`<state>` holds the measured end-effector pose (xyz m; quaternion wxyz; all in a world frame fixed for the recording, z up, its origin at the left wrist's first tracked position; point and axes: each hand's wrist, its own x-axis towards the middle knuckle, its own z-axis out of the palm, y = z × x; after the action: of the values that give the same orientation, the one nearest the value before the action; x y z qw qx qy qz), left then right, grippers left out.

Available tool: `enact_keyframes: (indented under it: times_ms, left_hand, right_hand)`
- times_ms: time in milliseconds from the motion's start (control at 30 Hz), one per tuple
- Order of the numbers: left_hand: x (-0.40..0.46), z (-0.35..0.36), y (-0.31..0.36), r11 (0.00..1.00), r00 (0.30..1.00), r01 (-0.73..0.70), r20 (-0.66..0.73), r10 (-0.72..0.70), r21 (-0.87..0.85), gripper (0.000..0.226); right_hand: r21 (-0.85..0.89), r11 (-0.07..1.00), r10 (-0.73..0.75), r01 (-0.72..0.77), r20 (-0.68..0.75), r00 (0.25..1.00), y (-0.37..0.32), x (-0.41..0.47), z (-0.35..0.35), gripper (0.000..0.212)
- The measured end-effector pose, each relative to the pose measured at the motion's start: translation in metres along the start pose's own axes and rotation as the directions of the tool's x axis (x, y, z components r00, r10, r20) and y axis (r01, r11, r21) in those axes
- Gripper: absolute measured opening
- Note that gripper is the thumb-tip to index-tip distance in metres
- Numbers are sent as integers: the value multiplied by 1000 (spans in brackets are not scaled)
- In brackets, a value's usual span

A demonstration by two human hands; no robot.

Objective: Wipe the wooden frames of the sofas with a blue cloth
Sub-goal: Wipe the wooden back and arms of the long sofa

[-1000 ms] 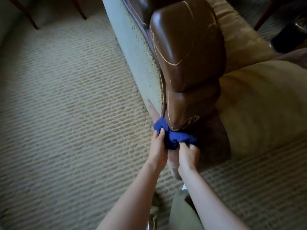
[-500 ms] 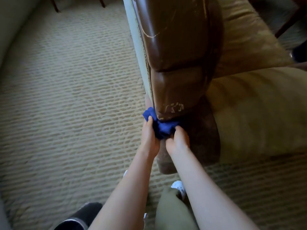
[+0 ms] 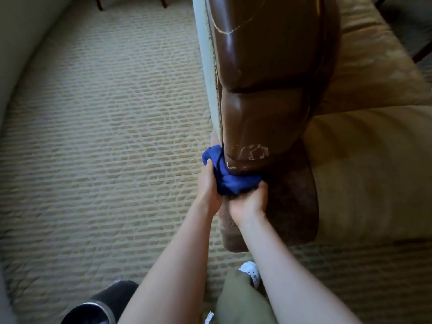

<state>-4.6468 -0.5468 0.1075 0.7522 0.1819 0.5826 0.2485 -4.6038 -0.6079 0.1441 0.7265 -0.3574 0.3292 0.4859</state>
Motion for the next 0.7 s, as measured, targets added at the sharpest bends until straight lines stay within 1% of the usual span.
enact_keyframes:
  times_ms: [33,100,133,200,267,333,400,467,567,633,667,700]
  left_hand:
    - [1,2,-1,999,1000,-15,-6,15,41,48]
    - [-5,4,-4,992,998,-60,-7,61,111,44]
    - [-9,4,-5,987,997,-79,-6,81,136,39]
    - [-12,3,-6,983,993,-115,12,115,139,35]
    - [-19,0,-7,974,988,-144,75,133,174,35]
    - [-25,-5,-6,983,983,-121,154,99,135,36]
    - [-35,-10,-1,998,968,-44,249,33,38,40]
    - [-44,-18,4,998,950,31,311,-13,-52,41]
    - [-43,-24,14,996,937,7,349,27,-94,39]
    - [-40,-20,20,992,944,-42,320,77,-116,44]
    - [-41,-17,24,990,947,-32,312,75,-140,46]
    - [-40,-16,27,989,945,11,325,38,-147,50]
  right_hand:
    - [-36,999,24,-24,12,1000,0,3,-2,50]
    - [-123,991,64,-60,23,998,-4,5,-6,52]
    - [-146,988,58,-59,-11,998,-5,3,-4,52]
    - [-155,987,47,-51,-29,998,-6,2,-2,49]
    - [-171,985,0,0,0,1000,-6,-10,1,41]
    - [-183,982,-39,40,6,999,-3,-21,0,31]
    - [-182,972,-138,149,73,988,0,-30,-6,27]
    - [-206,927,-300,312,90,950,1,-36,-8,30]
    - [-326,804,-506,498,67,860,4,-33,-1,34]
    - [-413,721,-571,556,100,815,14,-32,6,34]
    - [-444,704,-564,554,125,816,23,-32,9,33]
    - [-466,699,-542,542,149,827,31,-32,11,31]
